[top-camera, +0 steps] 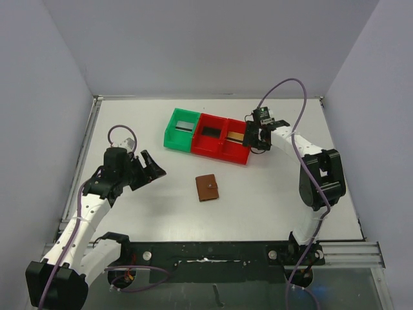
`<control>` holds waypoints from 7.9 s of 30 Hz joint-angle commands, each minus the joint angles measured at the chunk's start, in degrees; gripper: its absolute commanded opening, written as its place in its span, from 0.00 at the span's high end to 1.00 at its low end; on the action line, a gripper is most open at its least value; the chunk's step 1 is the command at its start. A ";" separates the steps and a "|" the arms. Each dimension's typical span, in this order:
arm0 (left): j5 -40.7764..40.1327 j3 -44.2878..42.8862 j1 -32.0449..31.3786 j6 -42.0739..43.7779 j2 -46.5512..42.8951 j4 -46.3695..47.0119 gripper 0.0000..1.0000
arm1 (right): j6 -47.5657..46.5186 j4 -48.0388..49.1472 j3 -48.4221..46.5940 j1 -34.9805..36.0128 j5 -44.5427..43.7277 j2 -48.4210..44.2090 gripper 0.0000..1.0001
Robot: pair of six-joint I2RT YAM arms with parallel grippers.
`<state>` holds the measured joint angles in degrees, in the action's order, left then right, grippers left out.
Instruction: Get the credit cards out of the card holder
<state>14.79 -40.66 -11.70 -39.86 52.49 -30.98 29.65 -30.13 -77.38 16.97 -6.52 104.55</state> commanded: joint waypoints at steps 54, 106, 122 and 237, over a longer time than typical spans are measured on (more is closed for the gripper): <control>3.31 0.40 -0.21 -1.09 -1.16 4.14 0.29 | -22.33 3.57 5.73 -1.62 -1.84 -6.76 0.67; -4.11 0.45 0.90 -5.96 -10.67 -1.82 0.21 | 16.30 3.76 10.89 33.20 -10.78 -6.90 0.43; 3.81 6.00 -3.10 -7.94 -4.56 7.45 0.33 | 18.86 8.37 22.02 36.14 -1.34 -8.15 0.77; -8.08 16.96 -28.90 -23.14 19.05 36.04 1.00 | 19.06 12.02 29.99 29.93 3.10 -16.56 0.81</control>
<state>7.51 -21.78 -40.77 -64.75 71.37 5.30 47.77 -22.24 -50.11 50.17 -5.39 92.16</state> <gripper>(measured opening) 0.037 0.243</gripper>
